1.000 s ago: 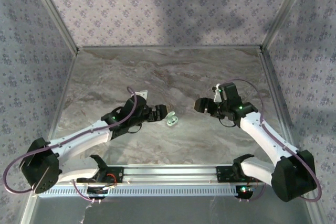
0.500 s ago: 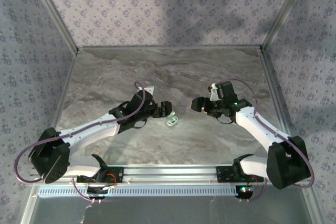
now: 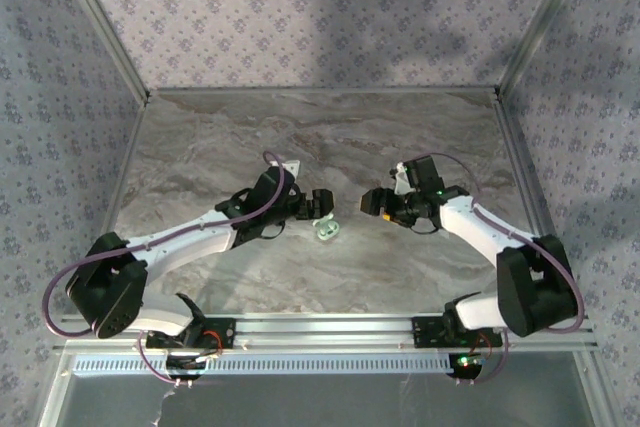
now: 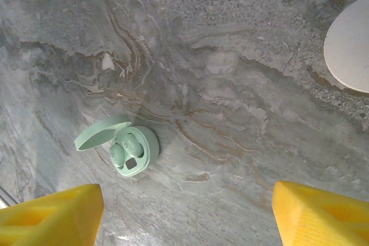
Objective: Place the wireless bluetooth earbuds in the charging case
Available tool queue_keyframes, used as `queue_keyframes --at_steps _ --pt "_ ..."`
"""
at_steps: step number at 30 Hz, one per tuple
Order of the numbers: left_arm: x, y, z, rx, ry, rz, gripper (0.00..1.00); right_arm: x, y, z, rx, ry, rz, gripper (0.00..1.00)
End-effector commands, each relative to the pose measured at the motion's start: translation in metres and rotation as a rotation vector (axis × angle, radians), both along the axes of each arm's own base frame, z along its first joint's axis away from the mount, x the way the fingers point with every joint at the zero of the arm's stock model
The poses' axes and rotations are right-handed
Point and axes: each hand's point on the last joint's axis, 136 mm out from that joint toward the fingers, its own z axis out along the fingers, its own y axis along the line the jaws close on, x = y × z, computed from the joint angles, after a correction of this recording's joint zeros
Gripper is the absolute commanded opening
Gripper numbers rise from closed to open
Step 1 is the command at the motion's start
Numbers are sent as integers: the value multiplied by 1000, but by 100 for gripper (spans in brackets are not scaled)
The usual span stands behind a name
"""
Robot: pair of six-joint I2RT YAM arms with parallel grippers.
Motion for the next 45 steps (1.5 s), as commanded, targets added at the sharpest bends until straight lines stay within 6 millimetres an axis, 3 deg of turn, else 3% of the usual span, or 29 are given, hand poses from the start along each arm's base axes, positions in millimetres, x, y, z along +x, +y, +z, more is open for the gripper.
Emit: queue_keyframes --at_steps 1,6,9,16,20,39,45 --pt "4 -2 18 -30 -54 -22 100 5 7 2 15 -12 29 76" --pt "7 3 12 -31 -1 -10 100 6 10 -6 8 3 40 68" --pt "8 5 8 -35 19 -7 100 7 10 -13 -16 25 38 58" --pt "9 6 -2 -35 69 -10 99 7 15 -32 -42 90 53 22" --pt "11 7 -7 -34 83 -9 98 9 25 -38 -33 101 79 15" --pt "17 14 -37 -31 174 8 67 0 81 -57 -37 159 220 6" --pt "20 18 -52 -11 210 17 47 -5 87 -60 -42 169 237 6"
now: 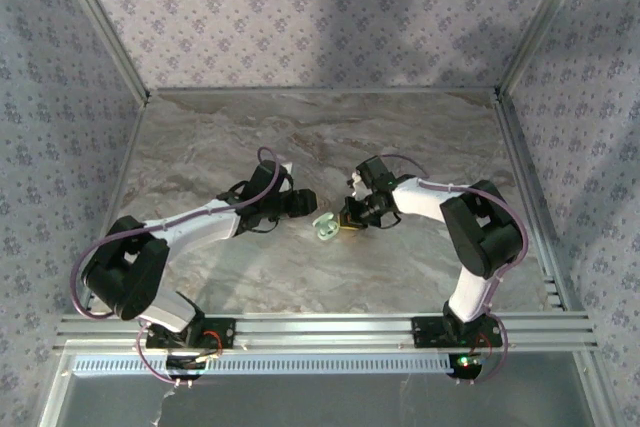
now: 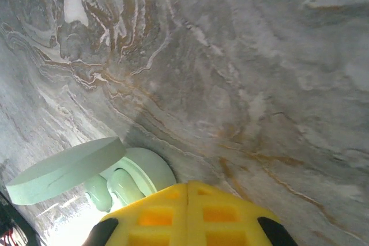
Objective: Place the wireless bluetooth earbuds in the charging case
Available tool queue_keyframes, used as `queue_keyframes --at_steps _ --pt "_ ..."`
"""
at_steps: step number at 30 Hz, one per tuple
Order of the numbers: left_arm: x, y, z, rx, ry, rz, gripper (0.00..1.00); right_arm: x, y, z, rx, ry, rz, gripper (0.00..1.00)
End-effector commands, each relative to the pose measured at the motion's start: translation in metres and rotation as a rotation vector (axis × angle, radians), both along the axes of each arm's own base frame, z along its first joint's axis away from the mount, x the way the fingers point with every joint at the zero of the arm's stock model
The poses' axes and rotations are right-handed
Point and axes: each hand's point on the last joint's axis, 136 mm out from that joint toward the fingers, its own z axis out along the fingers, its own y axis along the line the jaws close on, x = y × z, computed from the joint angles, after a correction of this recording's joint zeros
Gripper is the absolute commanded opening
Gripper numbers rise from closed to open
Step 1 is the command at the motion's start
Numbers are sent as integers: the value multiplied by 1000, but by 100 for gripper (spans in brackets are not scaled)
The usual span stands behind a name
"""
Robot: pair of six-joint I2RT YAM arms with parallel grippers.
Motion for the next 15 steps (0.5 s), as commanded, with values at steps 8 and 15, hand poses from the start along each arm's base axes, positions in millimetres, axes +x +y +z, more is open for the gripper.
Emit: queue_keyframes --at_steps 8,15 --pt "7 -6 -20 6 57 -38 26 1 0 1 -3 9 -10 6" --pt "11 -19 -28 10 92 -90 17 -5 -6 4 -6 9 -20 5"
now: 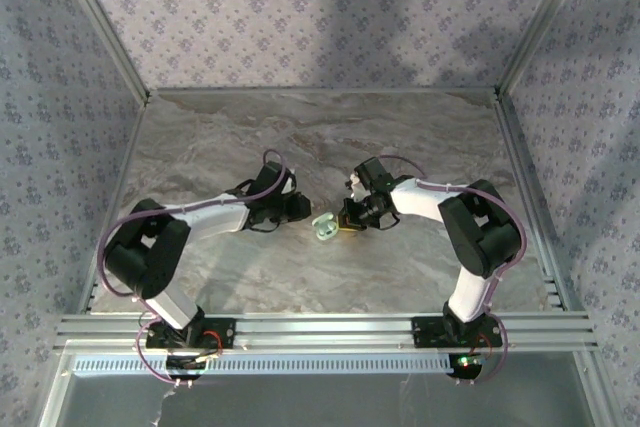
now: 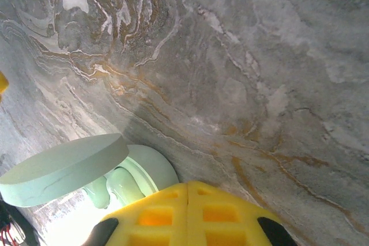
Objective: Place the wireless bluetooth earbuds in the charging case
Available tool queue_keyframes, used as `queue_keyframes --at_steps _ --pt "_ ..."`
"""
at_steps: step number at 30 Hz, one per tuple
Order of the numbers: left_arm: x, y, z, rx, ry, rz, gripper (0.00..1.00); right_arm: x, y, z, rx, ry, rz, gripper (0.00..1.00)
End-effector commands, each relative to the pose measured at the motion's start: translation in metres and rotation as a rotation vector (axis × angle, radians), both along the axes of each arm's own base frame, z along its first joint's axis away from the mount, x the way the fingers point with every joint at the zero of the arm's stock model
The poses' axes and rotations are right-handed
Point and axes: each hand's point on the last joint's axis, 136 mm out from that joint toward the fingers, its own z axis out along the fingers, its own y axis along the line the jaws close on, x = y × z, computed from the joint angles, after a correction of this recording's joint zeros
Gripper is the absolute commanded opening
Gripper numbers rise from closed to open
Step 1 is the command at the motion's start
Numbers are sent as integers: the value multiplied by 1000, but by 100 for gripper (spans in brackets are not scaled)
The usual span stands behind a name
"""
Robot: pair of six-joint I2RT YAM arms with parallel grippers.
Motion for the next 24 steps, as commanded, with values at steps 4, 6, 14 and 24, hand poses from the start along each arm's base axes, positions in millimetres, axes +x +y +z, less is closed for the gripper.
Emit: queue_keyframes --at_steps 4,6,14,24 --pt "5 -17 4 -34 15 -60 15 -11 -10 7 3 4 -36 5" --pt "4 -18 1 -35 23 -66 12 -14 -11 10 11 2 -43 5" --pt "2 -21 -5 -34 41 -74 12 -21 0 20 90 -2 -67 5" --pt "1 -23 -9 -34 53 -82 12 -20 7 10 96 19 -77 4"
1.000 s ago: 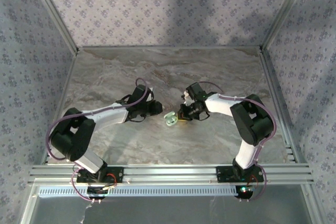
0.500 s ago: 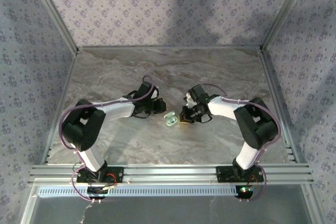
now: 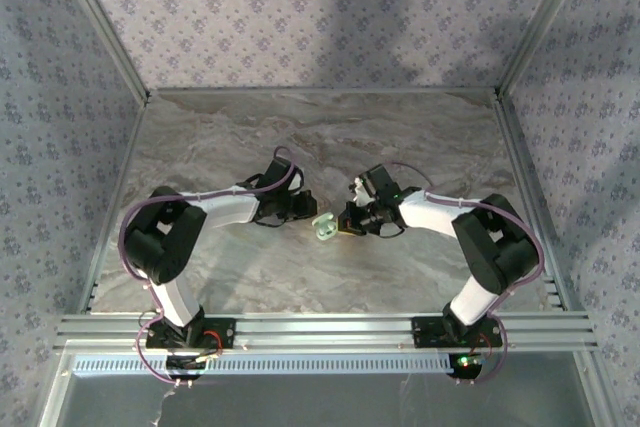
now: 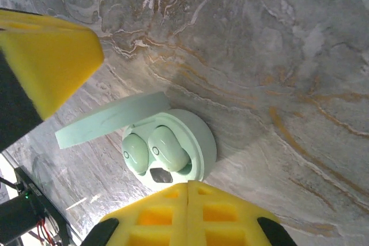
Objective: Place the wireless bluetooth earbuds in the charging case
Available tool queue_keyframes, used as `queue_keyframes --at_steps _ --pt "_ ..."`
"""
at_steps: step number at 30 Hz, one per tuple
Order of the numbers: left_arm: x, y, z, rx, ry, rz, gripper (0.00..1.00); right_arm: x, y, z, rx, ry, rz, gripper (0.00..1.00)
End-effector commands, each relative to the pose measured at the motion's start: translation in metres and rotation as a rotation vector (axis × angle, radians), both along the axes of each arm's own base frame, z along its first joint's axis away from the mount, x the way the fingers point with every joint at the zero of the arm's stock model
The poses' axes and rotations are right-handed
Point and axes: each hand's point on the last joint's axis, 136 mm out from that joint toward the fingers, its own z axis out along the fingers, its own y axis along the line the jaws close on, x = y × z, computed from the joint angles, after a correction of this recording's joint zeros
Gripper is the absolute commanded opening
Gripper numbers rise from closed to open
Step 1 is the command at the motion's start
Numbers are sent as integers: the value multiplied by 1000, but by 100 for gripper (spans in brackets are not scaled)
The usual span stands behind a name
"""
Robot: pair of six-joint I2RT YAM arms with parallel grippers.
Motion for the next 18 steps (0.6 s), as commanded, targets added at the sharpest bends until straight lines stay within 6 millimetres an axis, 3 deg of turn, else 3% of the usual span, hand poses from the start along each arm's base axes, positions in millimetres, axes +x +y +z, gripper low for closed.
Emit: queue_keyframes --at_steps 1,18 --pt "2 -9 3 -14 -5 -28 12 -5 1 -8 3 34 -6 4" --pt "-3 -17 0 -19 6 -46 12 -5 0 -19 -18 58 -13 4"
